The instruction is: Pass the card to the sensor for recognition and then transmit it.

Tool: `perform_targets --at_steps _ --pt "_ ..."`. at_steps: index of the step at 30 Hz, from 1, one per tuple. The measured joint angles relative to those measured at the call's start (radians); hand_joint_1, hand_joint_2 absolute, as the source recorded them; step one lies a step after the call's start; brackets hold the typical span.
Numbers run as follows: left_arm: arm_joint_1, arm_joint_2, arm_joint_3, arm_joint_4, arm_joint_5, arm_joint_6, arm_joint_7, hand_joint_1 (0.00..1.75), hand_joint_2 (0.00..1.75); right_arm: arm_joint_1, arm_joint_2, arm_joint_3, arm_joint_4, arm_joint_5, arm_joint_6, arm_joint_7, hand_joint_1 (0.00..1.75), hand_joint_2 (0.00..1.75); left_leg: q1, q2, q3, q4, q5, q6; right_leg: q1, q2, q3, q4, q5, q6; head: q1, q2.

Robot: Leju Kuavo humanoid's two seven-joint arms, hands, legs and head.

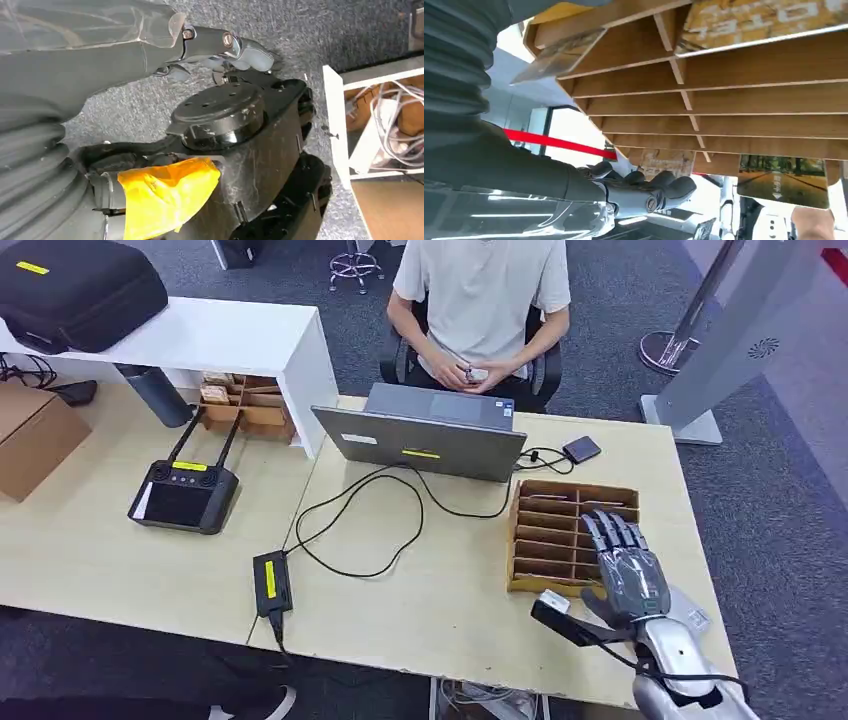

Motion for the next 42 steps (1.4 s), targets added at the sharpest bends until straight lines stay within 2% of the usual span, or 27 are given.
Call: perform_targets --at_steps 7,11,16,25,27,31,35,39,42 --pt "-0.016 0.131 -0.227 0.025 0.202 0.142 -0.048 0.00 1.75 -0.008 0.002 0.000 0.006 0.002 -0.002 0.003 0.00 1.75 0.000 0.000 0.000 0.000 0.000 0.000 0.000 0.000 0.000 0.000 0.000 0.000 0.000 0.000" --pt "-0.026 0.190 -0.340 0.039 0.247 0.171 -0.063 0.00 1.75 -0.008 0.002 0.000 0.016 0.000 -0.006 0.000 0.00 1.75 0.000 0.000 0.000 0.000 0.000 0.000 0.000 0.000 0.000 0.000 0.000 0.000 0.000 0.000" --pt "-0.033 0.223 -0.401 0.048 0.252 0.172 -0.065 0.00 1.75 -0.008 0.002 0.000 0.025 0.000 -0.006 0.000 0.00 1.75 0.000 0.000 0.000 0.000 0.000 0.000 0.000 0.000 0.000 0.000 0.000 0.000 0.000 0.000" --pt "-0.037 0.243 -0.431 0.054 0.257 0.175 -0.066 0.00 1.75 -0.008 0.002 0.000 0.031 0.000 -0.006 -0.001 0.00 1.75 0.000 0.000 0.000 0.000 0.000 0.000 0.000 0.000 0.000 0.000 0.000 0.000 0.000 0.000" --pt "-0.043 0.257 -0.454 0.055 0.310 0.217 -0.081 0.00 1.75 -0.009 0.002 0.000 0.031 0.000 -0.004 -0.003 0.00 1.75 0.000 0.000 0.000 0.000 0.000 0.000 0.000 0.000 0.000 0.000 0.000 0.000 0.000 0.000" --pt "-0.093 0.327 -0.606 0.056 0.501 0.343 -0.140 0.00 1.75 -0.012 0.002 0.000 0.031 0.003 0.004 -0.003 0.00 1.75 0.000 -0.001 0.000 0.000 0.001 -0.001 0.000 -0.001 0.000 0.000 0.000 0.000 0.000 0.000" --pt "-0.188 0.420 -0.860 0.058 0.722 0.447 -0.248 0.00 1.75 -0.017 0.003 0.000 0.031 0.002 0.005 -0.006 0.00 1.75 0.001 -0.001 0.000 0.000 0.001 -0.001 0.000 -0.001 0.000 0.001 0.000 0.000 0.000 0.000" --pt "-0.277 0.485 -1.094 0.065 0.824 0.479 -0.319 0.00 1.75 -0.023 0.005 0.002 0.038 0.003 0.002 -0.011 0.00 1.75 0.001 -0.001 0.000 0.000 0.001 -0.001 0.000 0.000 0.000 0.001 0.000 -0.001 0.000 0.000" --pt "-0.354 0.518 -1.238 0.087 0.875 0.483 -0.365 0.00 1.75 -0.033 0.005 0.002 0.046 0.003 0.002 -0.011 0.00 1.75 0.000 -0.002 0.000 0.000 0.001 -0.001 0.000 -0.002 0.000 0.001 0.000 -0.001 0.000 0.000"
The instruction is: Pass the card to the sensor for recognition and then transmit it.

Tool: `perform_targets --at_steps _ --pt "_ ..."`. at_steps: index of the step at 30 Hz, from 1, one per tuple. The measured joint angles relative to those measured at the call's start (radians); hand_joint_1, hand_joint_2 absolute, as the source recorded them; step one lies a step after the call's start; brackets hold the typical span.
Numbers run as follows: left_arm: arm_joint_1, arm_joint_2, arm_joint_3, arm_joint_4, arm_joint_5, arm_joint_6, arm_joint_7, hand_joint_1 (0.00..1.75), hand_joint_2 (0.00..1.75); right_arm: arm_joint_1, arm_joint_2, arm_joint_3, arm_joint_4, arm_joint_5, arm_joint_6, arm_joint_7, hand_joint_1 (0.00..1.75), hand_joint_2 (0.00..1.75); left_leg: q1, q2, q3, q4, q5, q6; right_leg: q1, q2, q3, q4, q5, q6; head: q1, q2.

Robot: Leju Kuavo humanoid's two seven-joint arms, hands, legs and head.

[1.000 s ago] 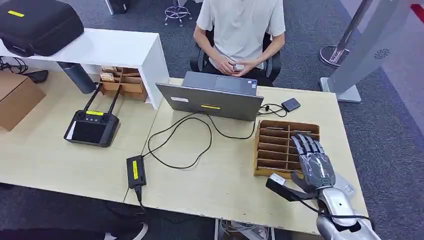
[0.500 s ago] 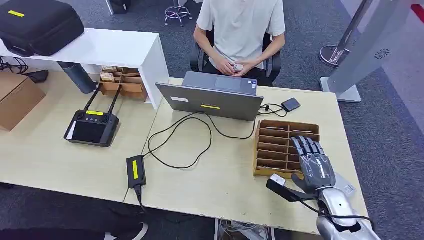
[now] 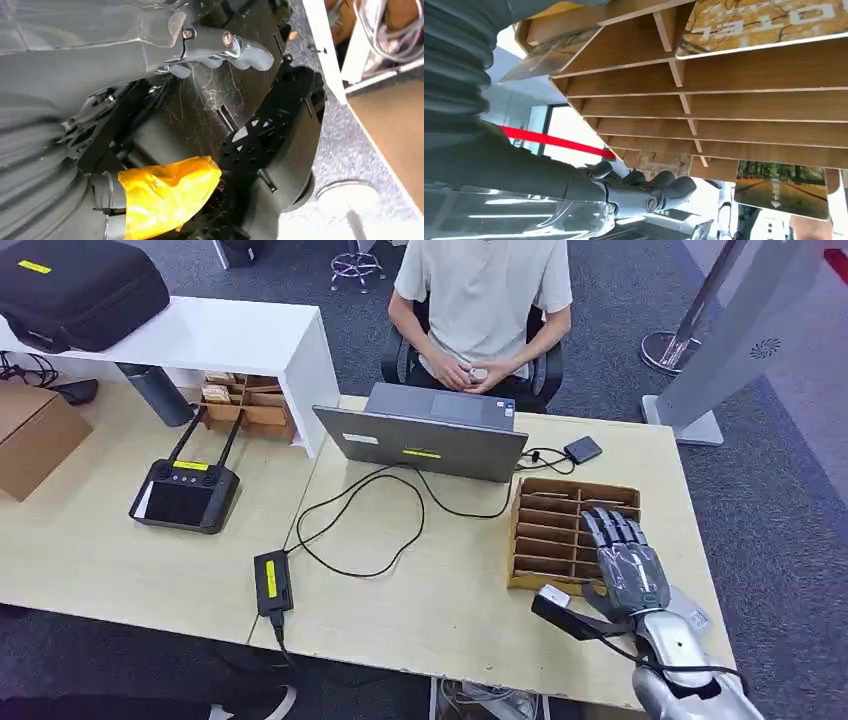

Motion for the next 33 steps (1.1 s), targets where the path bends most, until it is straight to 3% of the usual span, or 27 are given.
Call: perform_targets --at_steps 5,13,22,33 --pt "-0.107 0.024 -0.166 0.034 0.048 0.005 -0.041 0.00 1.75 -0.006 -0.008 -0.006 0.010 0.003 0.000 0.004 0.00 1.75 0.000 0.000 0.000 0.000 0.000 0.000 0.000 0.000 0.000 0.000 0.000 0.000 0.000 0.000" --pt "-0.221 0.033 -0.341 0.091 0.037 -0.011 -0.080 0.00 1.75 -0.007 -0.016 -0.025 0.016 0.011 0.002 0.000 0.00 1.75 0.000 -0.001 -0.001 0.000 0.000 0.000 0.000 -0.001 0.001 0.000 0.000 0.000 0.000 0.000" --pt "-0.267 0.014 -0.389 0.156 -0.034 -0.064 -0.089 0.00 1.75 -0.016 -0.017 -0.030 0.029 0.016 0.000 -0.005 0.00 1.75 0.000 -0.001 0.000 0.000 0.000 0.000 0.000 -0.001 0.001 0.001 0.000 0.000 0.000 0.000" --pt "-0.284 -0.004 -0.393 0.199 -0.144 -0.092 -0.091 0.00 1.75 -0.019 -0.040 -0.031 0.015 0.018 0.003 -0.010 0.00 1.75 0.000 -0.002 0.000 0.000 0.000 0.000 0.000 -0.002 0.001 0.001 0.000 0.000 0.000 0.000"
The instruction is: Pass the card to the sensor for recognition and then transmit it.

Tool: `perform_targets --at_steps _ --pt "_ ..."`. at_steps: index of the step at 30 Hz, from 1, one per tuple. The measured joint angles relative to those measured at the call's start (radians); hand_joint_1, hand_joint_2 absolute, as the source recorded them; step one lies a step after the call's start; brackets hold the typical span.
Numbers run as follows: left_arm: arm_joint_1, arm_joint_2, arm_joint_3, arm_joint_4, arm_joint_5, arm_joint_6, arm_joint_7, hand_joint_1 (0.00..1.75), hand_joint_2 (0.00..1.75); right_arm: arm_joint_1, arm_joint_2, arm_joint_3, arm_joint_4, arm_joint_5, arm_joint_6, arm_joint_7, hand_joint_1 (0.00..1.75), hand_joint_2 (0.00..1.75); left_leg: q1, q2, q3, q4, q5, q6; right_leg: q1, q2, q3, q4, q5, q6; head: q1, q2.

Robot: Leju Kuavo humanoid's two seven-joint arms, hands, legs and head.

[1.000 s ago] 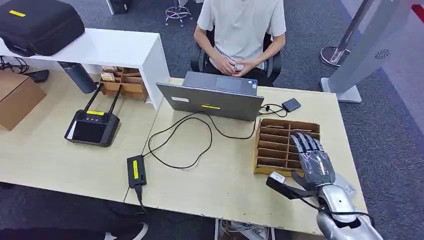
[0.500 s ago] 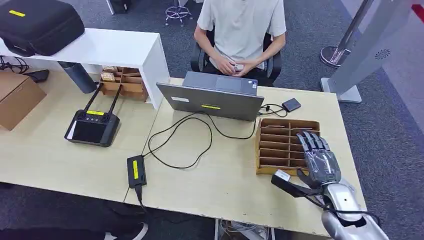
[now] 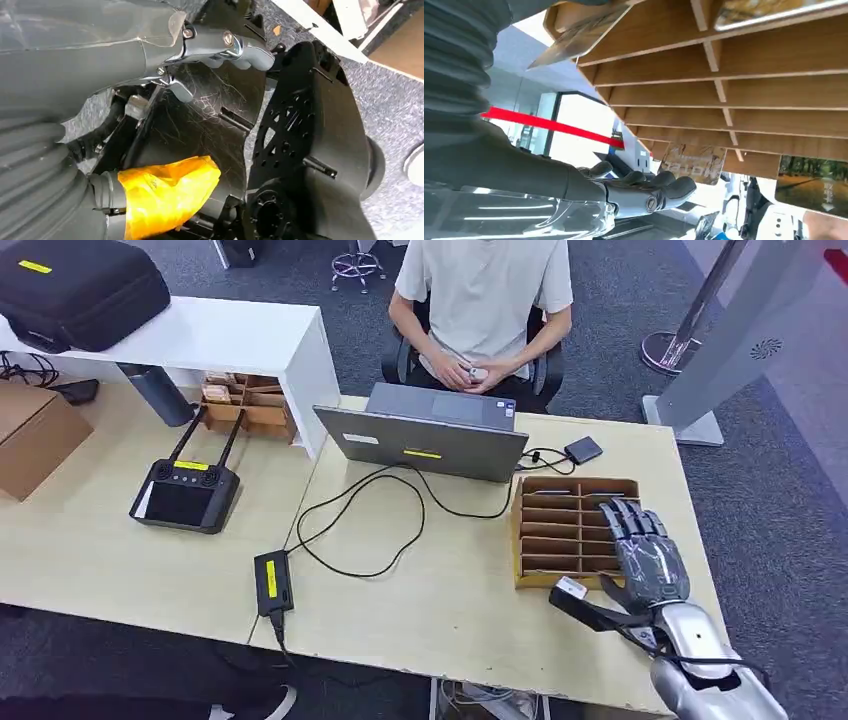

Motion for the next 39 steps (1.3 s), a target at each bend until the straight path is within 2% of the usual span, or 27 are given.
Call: perform_targets --at_steps 7,16,31,39 --pt "-0.011 -0.011 0.000 0.021 -0.071 -0.015 0.010 0.00 1.75 0.010 -0.023 -0.002 -0.047 0.001 0.005 0.000 0.00 1.75 0.000 -0.001 0.000 0.000 0.000 0.000 0.000 0.000 0.000 0.000 0.000 0.000 0.000 0.000" --pt "-0.036 -0.044 0.000 0.091 -0.188 -0.045 0.006 0.00 1.75 0.076 -0.060 -0.021 -0.156 -0.015 0.019 -0.008 0.00 1.75 0.000 -0.001 0.000 0.000 0.000 0.000 0.000 -0.001 0.001 0.000 0.000 0.000 0.000 0.000" --pt "-0.074 -0.105 0.000 0.215 -0.338 -0.117 -0.036 0.00 1.75 0.075 -0.061 -0.006 -0.147 -0.053 0.046 -0.040 0.00 1.75 0.000 -0.002 0.000 0.000 0.000 0.000 0.000 -0.003 0.001 0.000 -0.001 0.000 0.000 0.000" --pt "-0.086 -0.127 0.000 0.245 -0.414 -0.126 -0.036 0.00 1.75 0.054 -0.090 0.017 -0.137 -0.049 0.068 -0.049 0.00 1.75 0.000 -0.002 0.000 0.000 0.000 0.000 0.000 -0.003 0.001 0.000 -0.001 0.000 0.000 0.000"
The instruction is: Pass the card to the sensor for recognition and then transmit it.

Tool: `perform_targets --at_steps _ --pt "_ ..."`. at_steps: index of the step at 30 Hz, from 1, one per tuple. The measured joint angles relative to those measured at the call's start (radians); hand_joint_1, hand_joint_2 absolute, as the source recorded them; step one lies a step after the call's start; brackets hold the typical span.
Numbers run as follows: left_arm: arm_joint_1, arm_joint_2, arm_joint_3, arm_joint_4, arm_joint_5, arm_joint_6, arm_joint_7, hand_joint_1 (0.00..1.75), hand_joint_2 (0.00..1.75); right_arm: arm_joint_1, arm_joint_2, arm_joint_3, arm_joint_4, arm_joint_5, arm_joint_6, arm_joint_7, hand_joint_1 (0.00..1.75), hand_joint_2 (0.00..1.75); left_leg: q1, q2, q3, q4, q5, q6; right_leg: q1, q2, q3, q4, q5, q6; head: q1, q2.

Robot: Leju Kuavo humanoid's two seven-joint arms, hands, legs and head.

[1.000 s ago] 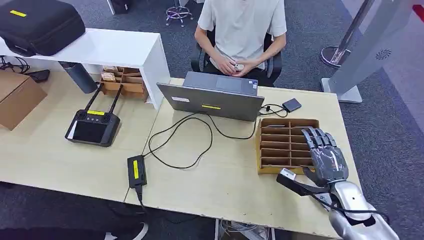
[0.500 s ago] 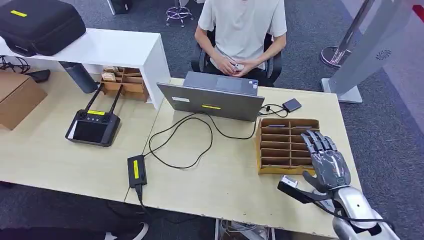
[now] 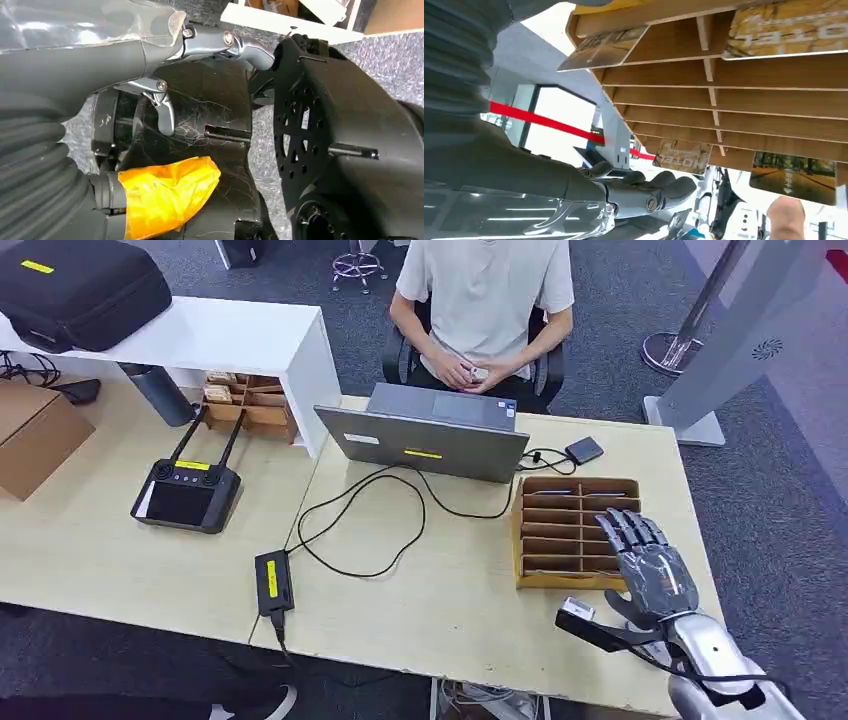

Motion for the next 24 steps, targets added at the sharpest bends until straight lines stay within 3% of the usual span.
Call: perform_targets --at_steps 9,20,24 --pt "-0.020 -0.026 0.000 0.035 -0.127 -0.030 -0.012 0.00 1.75 -0.073 -0.069 0.042 0.008 -0.010 0.035 -0.025 0.00 1.75 0.000 0.000 0.000 0.000 0.000 0.000 0.000 0.000 0.000 0.000 0.000 0.000 0.000 0.000" --pt "-0.040 -0.049 0.000 0.079 -0.225 -0.051 -0.027 0.00 1.75 -0.120 -0.097 0.087 0.032 -0.027 0.036 -0.040 0.00 1.75 0.000 -0.002 -0.001 0.000 0.000 0.000 0.000 -0.001 0.000 0.000 0.000 0.000 0.000 0.000" --pt "-0.057 -0.059 0.000 0.098 -0.308 -0.058 -0.027 0.00 1.75 -0.153 -0.119 0.113 0.032 -0.078 0.117 -0.074 0.00 1.75 0.000 -0.002 -0.001 0.000 0.000 0.000 0.000 -0.001 0.000 0.000 0.000 0.000 0.000 0.000"
